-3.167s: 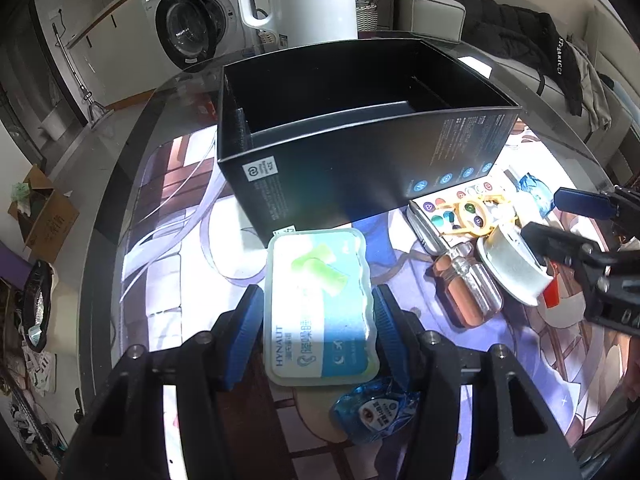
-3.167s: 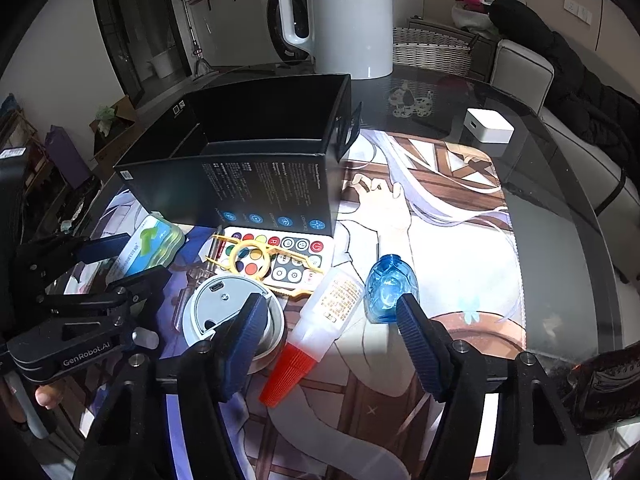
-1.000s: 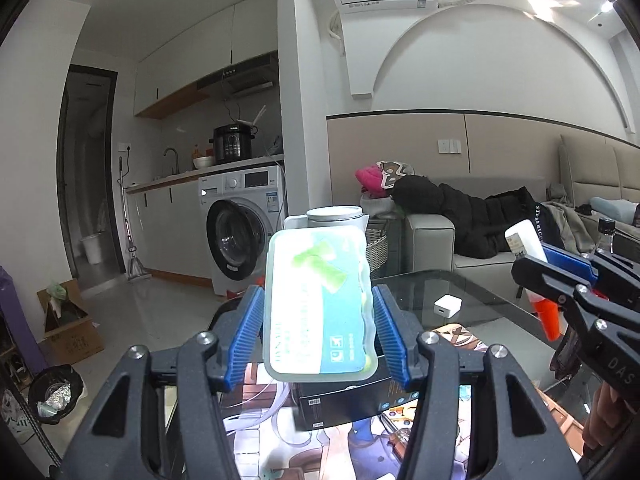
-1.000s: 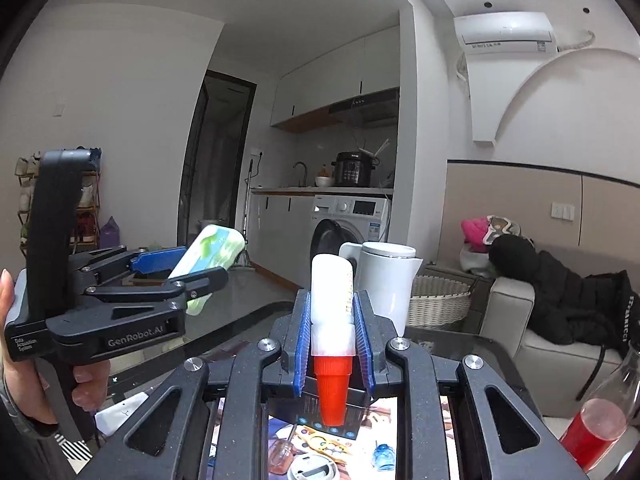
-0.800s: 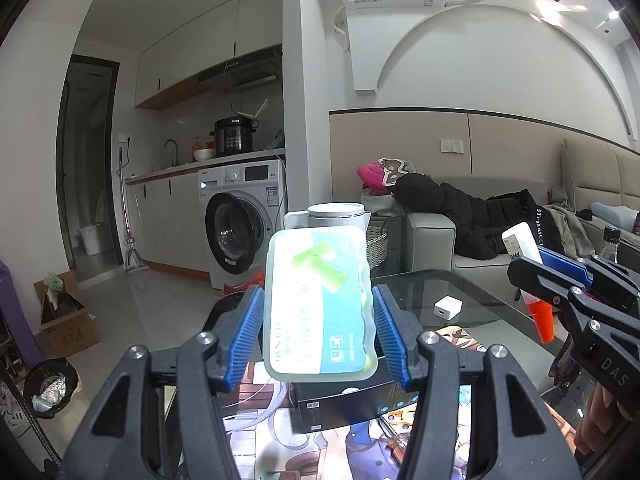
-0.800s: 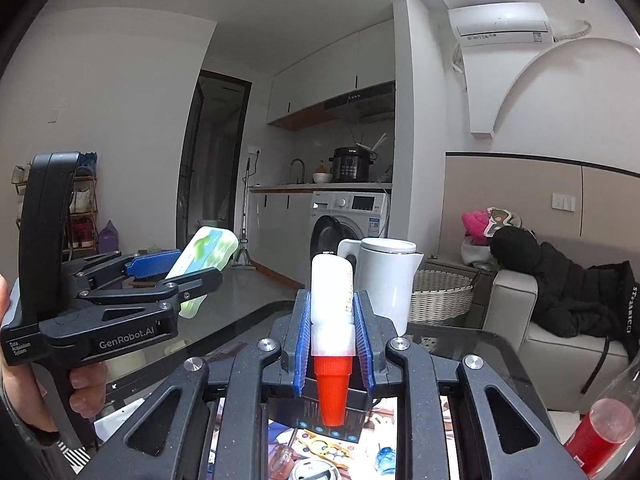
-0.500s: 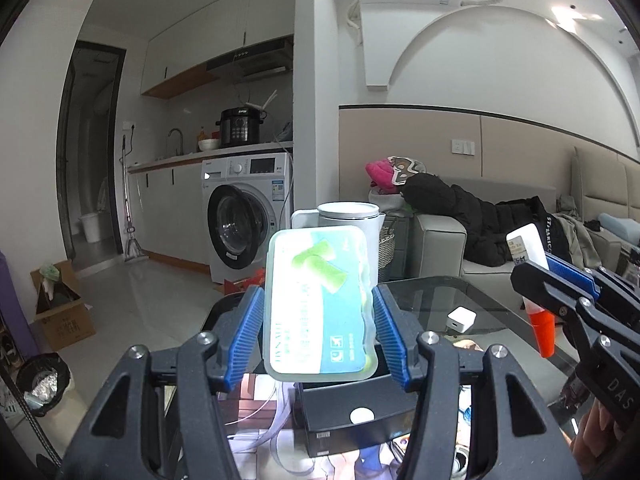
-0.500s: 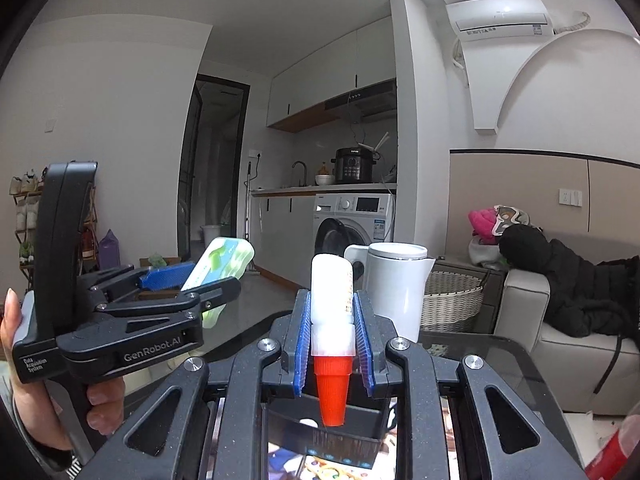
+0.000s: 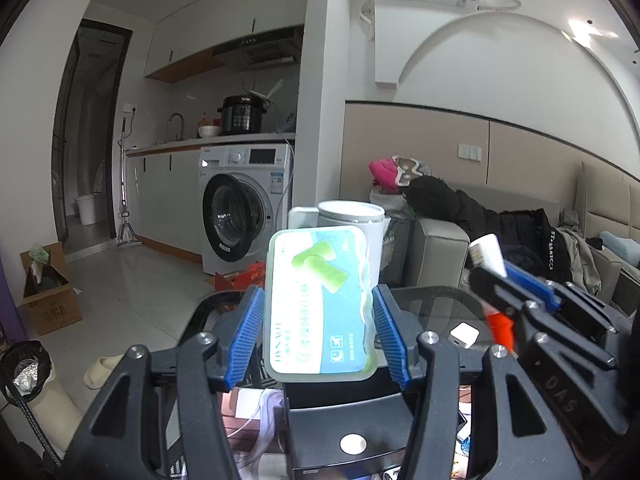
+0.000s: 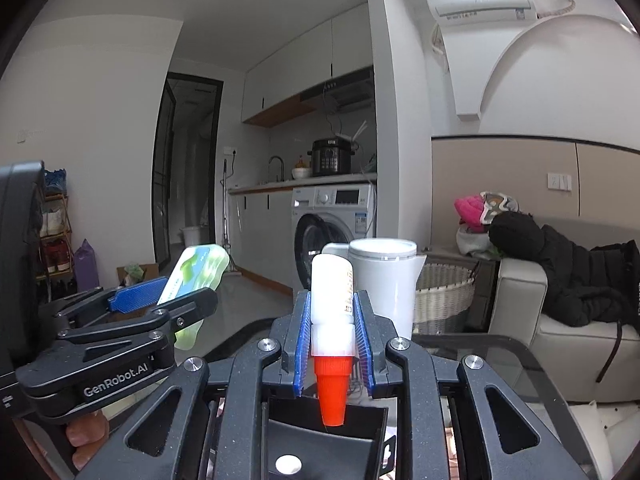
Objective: Organize rigid objects
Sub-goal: 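Close the left tool on the green container while the right tool grips the glue tube, lift both, then drop the green container into the black box while the right tool drops the glue tube in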
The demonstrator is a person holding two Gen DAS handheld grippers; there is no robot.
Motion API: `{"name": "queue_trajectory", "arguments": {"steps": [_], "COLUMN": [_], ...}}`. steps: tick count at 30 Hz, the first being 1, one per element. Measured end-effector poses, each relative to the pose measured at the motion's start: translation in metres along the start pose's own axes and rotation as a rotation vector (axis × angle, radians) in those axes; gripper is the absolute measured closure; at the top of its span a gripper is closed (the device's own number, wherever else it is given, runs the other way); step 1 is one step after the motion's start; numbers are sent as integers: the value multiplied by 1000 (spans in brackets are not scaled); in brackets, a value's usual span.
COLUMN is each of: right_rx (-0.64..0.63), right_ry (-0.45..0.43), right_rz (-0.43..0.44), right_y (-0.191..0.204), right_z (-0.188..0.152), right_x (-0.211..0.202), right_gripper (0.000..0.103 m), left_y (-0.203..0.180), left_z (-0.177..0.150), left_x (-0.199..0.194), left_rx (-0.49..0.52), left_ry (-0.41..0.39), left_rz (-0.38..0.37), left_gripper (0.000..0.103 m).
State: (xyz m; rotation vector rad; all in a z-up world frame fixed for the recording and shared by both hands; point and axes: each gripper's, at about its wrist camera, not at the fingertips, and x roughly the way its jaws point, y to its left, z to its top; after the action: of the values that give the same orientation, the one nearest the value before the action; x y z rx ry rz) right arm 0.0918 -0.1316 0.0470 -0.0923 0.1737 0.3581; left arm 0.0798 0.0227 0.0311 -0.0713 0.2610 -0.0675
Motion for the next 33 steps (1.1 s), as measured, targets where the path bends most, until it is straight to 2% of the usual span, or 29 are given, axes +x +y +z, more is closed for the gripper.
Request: {"name": "queue_trajectory", "arguments": {"steps": [2,6,10,14,19,22,28,30,31,32,33], "right_rx": [16,40,52,57,77,81,104,96,87,77,64], "right_ry": [61,197,351,501,628,684,764,774,774,774,773], "right_rz": [8,8,19,26,33,33,37,49,60,78,93], "right_y": [-5,-14,-20,-22,-25,-25,-28,-26,-22,-20,-16], "right_z": [-1,-11,-29,-54,-77,-87,-102,-105,-104,-104,-104], "right_x": [14,42,70,94,114,120,125,124,123,123,121], "right_gripper": [82,82,82,82,82,82,82,72,66,49,27], "left_y": [-2,-2,-2,-9,-11,-19,-19,-17,-15,-13,-11], "left_z": [-2,-14,-34,-52,-65,-66,-66,-65,-64,-64,-64], "left_x": [13,46,79,103,114,118,116,116,116,116,116], "left_rx": [6,-19,-47,-49,-48,9,57,45,29,18,4], "left_ry": [43,189,353,473,541,537,532,529,532,536,534], "left_rz": [14,22,19,18,25,39,54,48,43,39,36], "left_gripper": [49,49,49,49,49,49,48,47,43,33,31]}}
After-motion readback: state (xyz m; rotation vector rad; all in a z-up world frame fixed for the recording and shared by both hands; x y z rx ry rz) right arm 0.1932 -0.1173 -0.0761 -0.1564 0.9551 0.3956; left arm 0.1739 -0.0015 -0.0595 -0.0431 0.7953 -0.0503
